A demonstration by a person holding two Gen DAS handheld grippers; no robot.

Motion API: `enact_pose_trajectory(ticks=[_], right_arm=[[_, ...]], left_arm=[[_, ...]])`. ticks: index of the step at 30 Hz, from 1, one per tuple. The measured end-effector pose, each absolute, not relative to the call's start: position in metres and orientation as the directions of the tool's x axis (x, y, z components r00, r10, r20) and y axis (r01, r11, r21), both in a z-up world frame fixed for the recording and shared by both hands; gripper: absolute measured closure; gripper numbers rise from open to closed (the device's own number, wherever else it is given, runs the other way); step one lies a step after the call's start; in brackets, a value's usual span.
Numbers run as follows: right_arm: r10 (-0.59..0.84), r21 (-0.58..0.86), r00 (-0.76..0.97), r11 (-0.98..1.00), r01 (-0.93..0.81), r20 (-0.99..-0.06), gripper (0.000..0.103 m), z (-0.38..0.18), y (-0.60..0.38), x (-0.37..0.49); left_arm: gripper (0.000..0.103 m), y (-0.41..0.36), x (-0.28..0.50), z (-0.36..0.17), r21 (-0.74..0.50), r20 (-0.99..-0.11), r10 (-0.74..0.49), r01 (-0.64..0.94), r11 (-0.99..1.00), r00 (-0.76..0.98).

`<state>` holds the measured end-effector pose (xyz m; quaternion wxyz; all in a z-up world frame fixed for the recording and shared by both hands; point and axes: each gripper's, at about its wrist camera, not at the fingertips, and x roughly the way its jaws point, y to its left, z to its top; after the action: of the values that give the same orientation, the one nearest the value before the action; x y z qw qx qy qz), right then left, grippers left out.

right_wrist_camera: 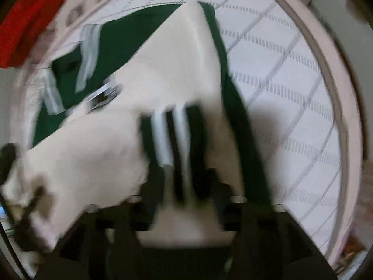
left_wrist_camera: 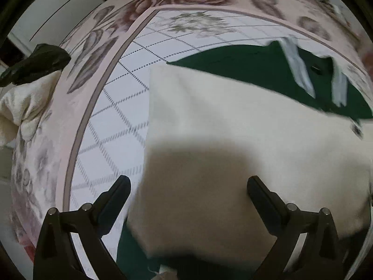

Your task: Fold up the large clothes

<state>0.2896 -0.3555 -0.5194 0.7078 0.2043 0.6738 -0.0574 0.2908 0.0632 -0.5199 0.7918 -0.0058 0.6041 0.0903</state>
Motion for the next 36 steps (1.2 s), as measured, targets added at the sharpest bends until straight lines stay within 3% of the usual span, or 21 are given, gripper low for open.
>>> enact_pose_trajectory(ticks=[5,11,15,18,19,26,30,32,33,36], right_arm=[[0.301,0.277,-0.013,0.894,0.351,-0.954,0.048,-0.502,-0.320,0.176],[0.409,0.305,-0.192,0.859,0.412,-0.892,0.047,-0.559,-0.241,0.035],[0.275,0.202,-0.197,0.924,0.324,-0.941,0.042,-0.586,-0.189,0.002],[0.065,0.023,-0.173,0.971,0.237,-0.983,0.081,-0.579,-0.165,-0.003],[0.059,0.018,-0.162,0.971,0.239,-0.985,0.088,-0.577,-0.162,-0.006],[0.143,0.116,-0.159,0.978,0.173,-0.977,0.092,-0.556,-0.103,-0.025],[0.297,0.261,-0.228,0.949,0.174,-0.927,0.082,-0.563,-0.081,-0.030],[0.399,0.342,-0.221,0.904,0.255,-0.890,0.063,-0.550,-0.100,-0.033],[0.416,0.353,-0.197,0.890,0.288,-0.888,0.046,-0.539,-0.114,-0.034],[0.376,0.320,-0.102,0.879,0.355,-0.921,0.043,-0.500,-0.168,-0.040]], left_arm=[[0.000,0.034,0.191,-0.513,0.116,-0.980,0.120,-0.033,0.993,0.161],[0.000,0.018,0.090,-0.569,0.146,-0.989,0.147,0.064,0.987,0.001],[0.000,0.022,0.063,-0.594,0.137,-0.990,0.140,0.088,0.987,-0.030],[0.000,0.027,0.057,-0.592,0.114,-0.993,0.115,0.090,0.989,0.001],[0.000,0.029,0.057,-0.591,0.113,-0.994,0.113,0.094,0.989,0.007],[0.000,0.062,0.050,-0.582,0.138,-0.990,0.136,0.064,0.988,0.028],[0.000,0.075,0.053,-0.566,0.146,-0.989,0.145,0.040,0.988,0.032],[0.000,0.065,0.058,-0.547,0.154,-0.986,0.149,0.053,0.987,0.079],[0.000,0.056,0.061,-0.539,0.156,-0.983,0.149,0.064,0.986,0.104],[0.000,0.010,0.081,-0.523,0.135,-0.979,0.119,0.092,0.987,0.164]])
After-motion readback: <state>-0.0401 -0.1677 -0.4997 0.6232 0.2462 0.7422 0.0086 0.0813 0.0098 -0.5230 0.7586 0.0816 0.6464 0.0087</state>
